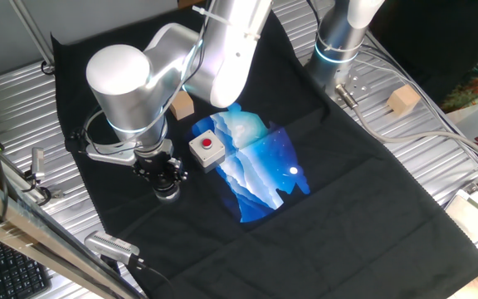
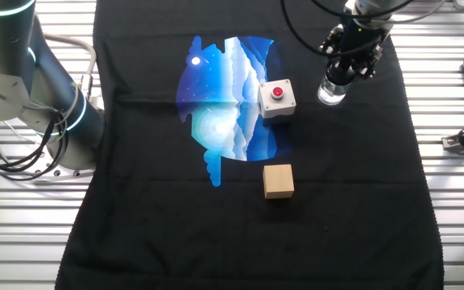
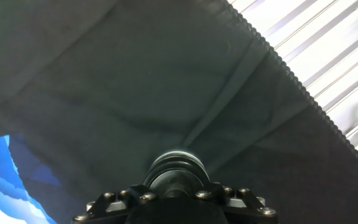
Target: Screw the lid onto the jar
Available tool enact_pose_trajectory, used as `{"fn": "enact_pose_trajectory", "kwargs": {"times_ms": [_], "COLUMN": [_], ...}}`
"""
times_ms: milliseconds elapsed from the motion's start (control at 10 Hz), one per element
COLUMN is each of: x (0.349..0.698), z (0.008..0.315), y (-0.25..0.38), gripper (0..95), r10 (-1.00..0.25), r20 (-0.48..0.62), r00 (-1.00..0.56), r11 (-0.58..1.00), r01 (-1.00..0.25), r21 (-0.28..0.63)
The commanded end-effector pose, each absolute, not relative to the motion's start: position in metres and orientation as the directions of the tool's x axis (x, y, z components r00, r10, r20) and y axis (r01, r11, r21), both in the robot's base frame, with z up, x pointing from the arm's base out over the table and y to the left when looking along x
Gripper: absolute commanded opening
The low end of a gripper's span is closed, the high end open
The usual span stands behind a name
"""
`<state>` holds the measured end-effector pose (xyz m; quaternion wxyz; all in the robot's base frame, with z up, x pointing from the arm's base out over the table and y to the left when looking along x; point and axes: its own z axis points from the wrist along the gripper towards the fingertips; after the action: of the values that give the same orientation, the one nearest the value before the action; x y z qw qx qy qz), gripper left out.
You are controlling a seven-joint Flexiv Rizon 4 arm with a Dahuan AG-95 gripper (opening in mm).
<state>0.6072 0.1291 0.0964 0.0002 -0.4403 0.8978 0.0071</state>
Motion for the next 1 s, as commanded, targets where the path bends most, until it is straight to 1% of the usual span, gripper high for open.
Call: {"fn": "enact_pose_trajectory", "kwargs": {"times_ms": [100,1000], "x": [0.6075,0.6077], "z": [0.0963,0.0965], "y": [0.129,0.1289], "gripper": [0.0,0.0], "r10": [-0.789,-0.778], "r20": [-0.008,-0.002], "r00": [-0.614,-0.629], "r11": [0.614,0.629], "r01": [-0.789,-0.778], "r21": [0.014,0.013]}}
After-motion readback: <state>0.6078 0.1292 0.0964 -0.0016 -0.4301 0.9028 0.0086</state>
